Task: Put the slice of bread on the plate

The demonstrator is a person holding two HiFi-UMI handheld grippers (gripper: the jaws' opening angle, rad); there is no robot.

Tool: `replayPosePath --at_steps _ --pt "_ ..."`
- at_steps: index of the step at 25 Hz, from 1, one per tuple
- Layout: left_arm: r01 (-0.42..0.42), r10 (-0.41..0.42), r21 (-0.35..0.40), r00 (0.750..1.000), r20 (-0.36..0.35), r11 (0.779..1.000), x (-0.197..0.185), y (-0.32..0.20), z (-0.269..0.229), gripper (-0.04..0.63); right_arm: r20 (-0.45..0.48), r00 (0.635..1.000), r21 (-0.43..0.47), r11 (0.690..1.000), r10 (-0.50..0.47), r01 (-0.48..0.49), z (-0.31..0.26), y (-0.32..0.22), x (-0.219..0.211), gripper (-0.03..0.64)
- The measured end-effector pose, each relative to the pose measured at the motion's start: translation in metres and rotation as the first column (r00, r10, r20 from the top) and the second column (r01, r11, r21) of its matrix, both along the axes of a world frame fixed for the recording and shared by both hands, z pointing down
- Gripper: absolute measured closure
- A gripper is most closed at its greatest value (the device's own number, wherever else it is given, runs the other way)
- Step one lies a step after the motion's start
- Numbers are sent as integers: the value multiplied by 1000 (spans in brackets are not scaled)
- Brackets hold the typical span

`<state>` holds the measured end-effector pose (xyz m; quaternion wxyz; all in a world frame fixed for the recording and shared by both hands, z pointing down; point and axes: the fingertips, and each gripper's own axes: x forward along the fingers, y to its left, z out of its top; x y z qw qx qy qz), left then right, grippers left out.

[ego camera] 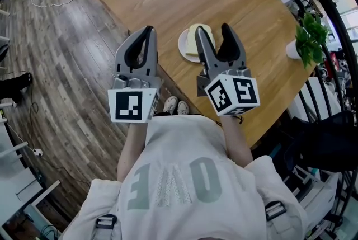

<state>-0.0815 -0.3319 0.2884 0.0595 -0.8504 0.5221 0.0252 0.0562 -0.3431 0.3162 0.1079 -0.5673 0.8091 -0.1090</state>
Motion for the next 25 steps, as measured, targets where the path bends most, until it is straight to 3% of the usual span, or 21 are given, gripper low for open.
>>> replayPosePath --at_steps 2,3,4,6,13,25 --pt "-8 8 10 1000 3 1000 4 1 -4 586 -15 1000 21 1000 -13 13 -5 7 0 328" --pt "-11 11 14 1000 3 1000 5 1 -5 586 -28 1000 30 999 -11 12 -6 10 0 423" --pt "-13 13 17 1000 3 1000 6 2 -6 586 -45 999 37 999 -4 6 -6 13 1 559" --pt "-16 16 20 1000 8 1000 6 3 -7 586 -85 996 41 999 5 -1 -3 17 2 598" --pt "-1 1 17 1000 2 1000 3 4 -8 586 -131 991 -14 1000 14 -16 10 19 8 600" --pt "11 -11 25 1000 1 1000 -1 7 -11 586 -207 978 4 1000 21 -21 7 24 6 600"
